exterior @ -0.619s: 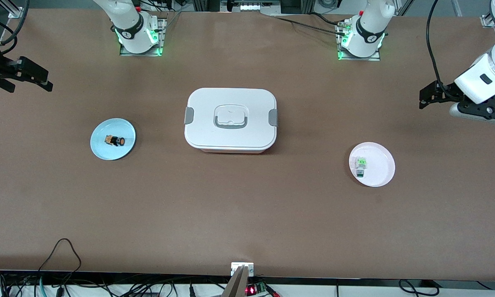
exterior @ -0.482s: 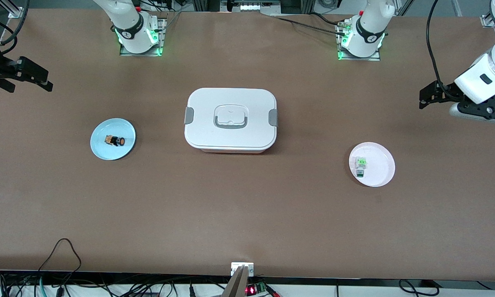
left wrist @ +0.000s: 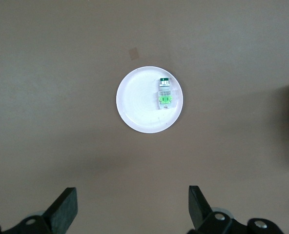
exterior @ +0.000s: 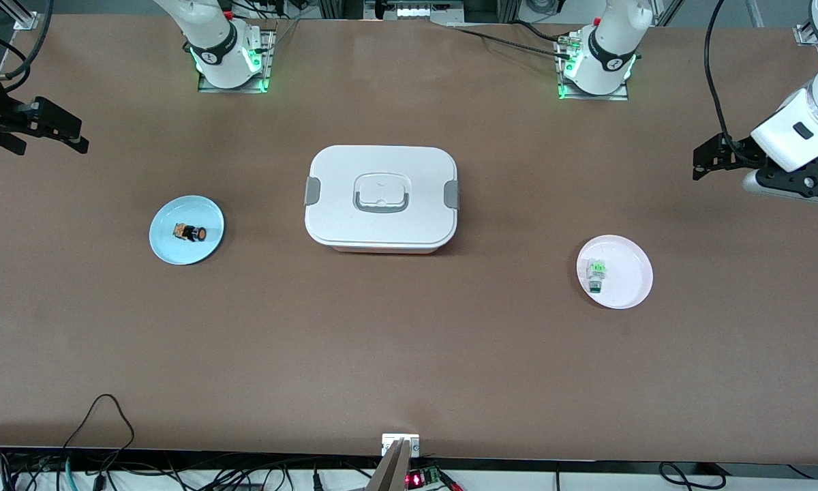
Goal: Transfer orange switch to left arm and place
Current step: 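Move the right gripper toward the switch on the blue plate, then lower the right gripper over the orange switch and close on it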
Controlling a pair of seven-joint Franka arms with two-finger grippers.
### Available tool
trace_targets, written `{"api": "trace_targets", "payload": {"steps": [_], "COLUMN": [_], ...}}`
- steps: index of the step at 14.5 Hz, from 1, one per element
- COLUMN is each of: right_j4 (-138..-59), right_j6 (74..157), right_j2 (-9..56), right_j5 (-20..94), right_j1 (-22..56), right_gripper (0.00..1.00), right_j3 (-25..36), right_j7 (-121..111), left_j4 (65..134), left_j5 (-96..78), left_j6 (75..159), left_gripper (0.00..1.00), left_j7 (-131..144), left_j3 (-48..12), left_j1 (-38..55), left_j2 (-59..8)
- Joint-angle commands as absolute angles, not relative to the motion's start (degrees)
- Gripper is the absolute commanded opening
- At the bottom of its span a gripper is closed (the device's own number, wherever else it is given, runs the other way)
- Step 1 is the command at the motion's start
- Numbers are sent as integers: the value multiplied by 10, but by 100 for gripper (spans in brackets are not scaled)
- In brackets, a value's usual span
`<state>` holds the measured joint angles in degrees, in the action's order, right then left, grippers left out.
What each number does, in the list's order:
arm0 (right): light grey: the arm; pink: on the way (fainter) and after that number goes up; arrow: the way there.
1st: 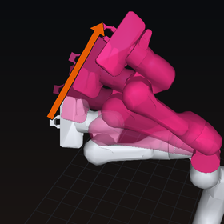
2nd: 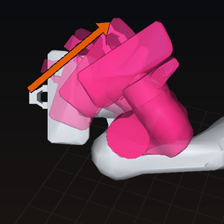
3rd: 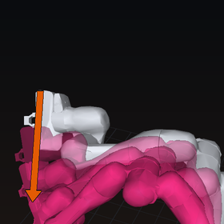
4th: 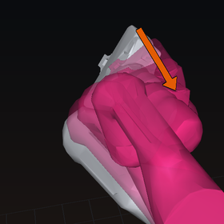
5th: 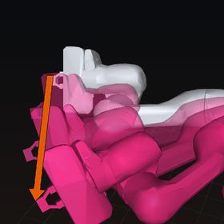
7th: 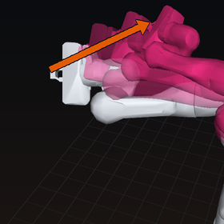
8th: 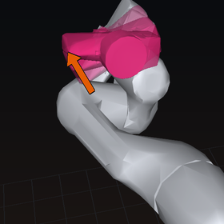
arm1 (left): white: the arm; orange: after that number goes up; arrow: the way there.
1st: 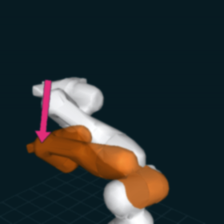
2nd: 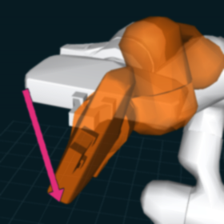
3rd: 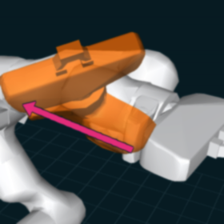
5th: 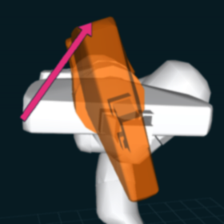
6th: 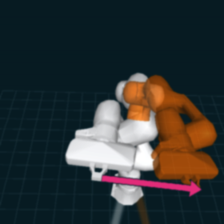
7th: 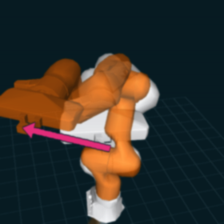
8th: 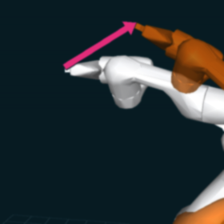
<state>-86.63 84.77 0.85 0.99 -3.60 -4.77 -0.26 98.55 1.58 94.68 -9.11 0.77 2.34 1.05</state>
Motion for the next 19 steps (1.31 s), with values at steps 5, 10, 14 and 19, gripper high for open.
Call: {"api": "trace_targets", "payload": {"steps": [5, 10, 14, 19], "right_j4": [-912, -1034, -1084, -1110], "right_j6": [910, 1067, 1149, 1194], "right_j2": [69, 89, 150, 208], "right_j5": [-5, -17, -29, -29], "right_j1": [-26, -44, -46, -61], "right_gripper": [100, 100, 100, 100], "right_j3": [-49, -47, -47, -47], "right_j7": [-4, -4, -18, -42], "left_j4": [979, 979, 979, 979], "left_j5": [18, 18, 18, 18], "left_j6": [939, 939, 939, 939], "left_gripper": [100, 100, 100, 100], "left_j7": [-86, -85, -85, -86], "left_j3": [11, 11, 11, 11], "left_j1": [26, 26, 26, 26], "left_j2": [11, 11, 10, 10]}}
